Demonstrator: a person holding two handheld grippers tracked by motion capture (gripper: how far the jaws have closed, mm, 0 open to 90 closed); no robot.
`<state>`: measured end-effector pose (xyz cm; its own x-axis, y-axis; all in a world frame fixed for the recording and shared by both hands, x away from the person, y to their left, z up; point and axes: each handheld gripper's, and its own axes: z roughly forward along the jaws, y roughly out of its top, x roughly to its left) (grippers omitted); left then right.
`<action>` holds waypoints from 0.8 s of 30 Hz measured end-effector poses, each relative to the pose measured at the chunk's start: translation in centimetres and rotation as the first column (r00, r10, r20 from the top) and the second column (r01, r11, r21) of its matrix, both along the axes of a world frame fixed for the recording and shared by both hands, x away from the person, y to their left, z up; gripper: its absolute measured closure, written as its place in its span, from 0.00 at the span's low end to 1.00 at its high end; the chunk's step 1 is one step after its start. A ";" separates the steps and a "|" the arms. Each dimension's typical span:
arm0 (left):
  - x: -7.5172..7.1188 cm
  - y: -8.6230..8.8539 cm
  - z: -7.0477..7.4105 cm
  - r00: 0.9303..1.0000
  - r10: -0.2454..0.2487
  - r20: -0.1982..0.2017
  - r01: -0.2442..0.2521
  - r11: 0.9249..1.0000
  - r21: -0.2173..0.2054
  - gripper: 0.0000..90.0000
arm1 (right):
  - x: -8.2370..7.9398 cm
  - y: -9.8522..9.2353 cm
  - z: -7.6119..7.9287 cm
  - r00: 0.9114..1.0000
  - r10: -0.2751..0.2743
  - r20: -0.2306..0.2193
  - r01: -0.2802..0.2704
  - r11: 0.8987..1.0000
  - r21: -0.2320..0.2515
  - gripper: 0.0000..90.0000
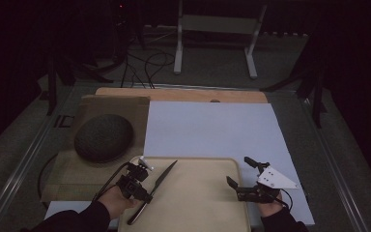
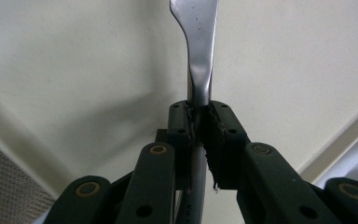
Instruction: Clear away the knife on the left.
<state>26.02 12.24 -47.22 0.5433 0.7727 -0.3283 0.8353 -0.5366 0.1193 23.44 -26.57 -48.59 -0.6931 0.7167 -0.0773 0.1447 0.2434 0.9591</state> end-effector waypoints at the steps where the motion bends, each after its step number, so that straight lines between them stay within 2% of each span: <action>1: 0.0 0.0 -0.2 1.000 0.005 -0.011 -0.005 1.000 -0.009 0.90 | 0.0 0.0 0.0 1.000 0.001 0.000 -0.001 1.000 0.000 0.11; 5: 0.1 -0.1 -0.8 1.000 0.008 -0.016 -0.008 1.000 0.004 0.90 | 0.0 0.0 0.0 1.000 -0.002 0.001 0.002 1.000 0.001 0.11; 15: 0.6 -0.3 -1.8 0.999 0.032 -0.029 -0.032 0.999 0.002 0.89 | 0.0 -0.1 0.0 1.000 -0.004 0.003 0.004 1.000 0.003 0.11; 24: 0.4 -0.7 -1.7 1.000 0.024 -0.011 -0.024 1.000 0.014 0.88 | 0.0 -0.1 0.0 1.000 -0.004 0.004 0.004 1.000 0.005 0.11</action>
<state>26.45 11.57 -48.90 0.5208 0.7899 -0.3237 0.8493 -0.5179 0.1024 23.42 -26.63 -48.57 -0.6902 0.7195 -0.0766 0.1418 0.2383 0.9608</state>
